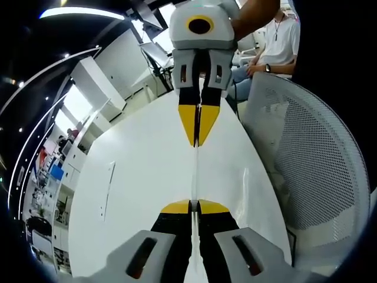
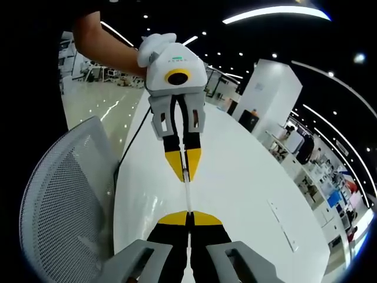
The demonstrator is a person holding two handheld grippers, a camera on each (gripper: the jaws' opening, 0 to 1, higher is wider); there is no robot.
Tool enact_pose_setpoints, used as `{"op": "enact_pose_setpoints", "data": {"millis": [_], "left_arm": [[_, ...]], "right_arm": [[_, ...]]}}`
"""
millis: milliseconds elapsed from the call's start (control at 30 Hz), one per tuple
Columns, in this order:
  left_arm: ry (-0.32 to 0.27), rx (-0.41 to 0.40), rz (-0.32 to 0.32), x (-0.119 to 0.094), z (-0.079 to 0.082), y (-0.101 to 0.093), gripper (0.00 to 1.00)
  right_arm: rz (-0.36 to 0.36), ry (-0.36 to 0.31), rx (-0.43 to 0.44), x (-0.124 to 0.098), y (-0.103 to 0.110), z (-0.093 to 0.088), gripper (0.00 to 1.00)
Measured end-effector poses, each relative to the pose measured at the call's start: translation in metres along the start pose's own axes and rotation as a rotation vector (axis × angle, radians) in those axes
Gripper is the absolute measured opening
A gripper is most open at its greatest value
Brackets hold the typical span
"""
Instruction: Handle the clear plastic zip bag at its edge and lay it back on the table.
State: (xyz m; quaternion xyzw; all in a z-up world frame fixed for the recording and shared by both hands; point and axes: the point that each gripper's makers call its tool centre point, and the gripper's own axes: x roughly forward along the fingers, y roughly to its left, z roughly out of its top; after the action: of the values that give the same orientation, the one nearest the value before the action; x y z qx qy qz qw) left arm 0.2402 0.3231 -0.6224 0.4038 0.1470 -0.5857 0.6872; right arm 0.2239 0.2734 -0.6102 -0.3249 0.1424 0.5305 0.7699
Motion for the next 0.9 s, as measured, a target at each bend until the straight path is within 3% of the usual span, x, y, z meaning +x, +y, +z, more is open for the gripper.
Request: {"op": "enact_pose_setpoints", "data": {"millis": [900], "left_arm": [[0.005,-0.005,-0.001,-0.0025,-0.0037,0.0002,0.0]], "right_arm": [[-0.004,0.0,0.005,-0.006,-0.0002,-0.0015,0.0]]}}
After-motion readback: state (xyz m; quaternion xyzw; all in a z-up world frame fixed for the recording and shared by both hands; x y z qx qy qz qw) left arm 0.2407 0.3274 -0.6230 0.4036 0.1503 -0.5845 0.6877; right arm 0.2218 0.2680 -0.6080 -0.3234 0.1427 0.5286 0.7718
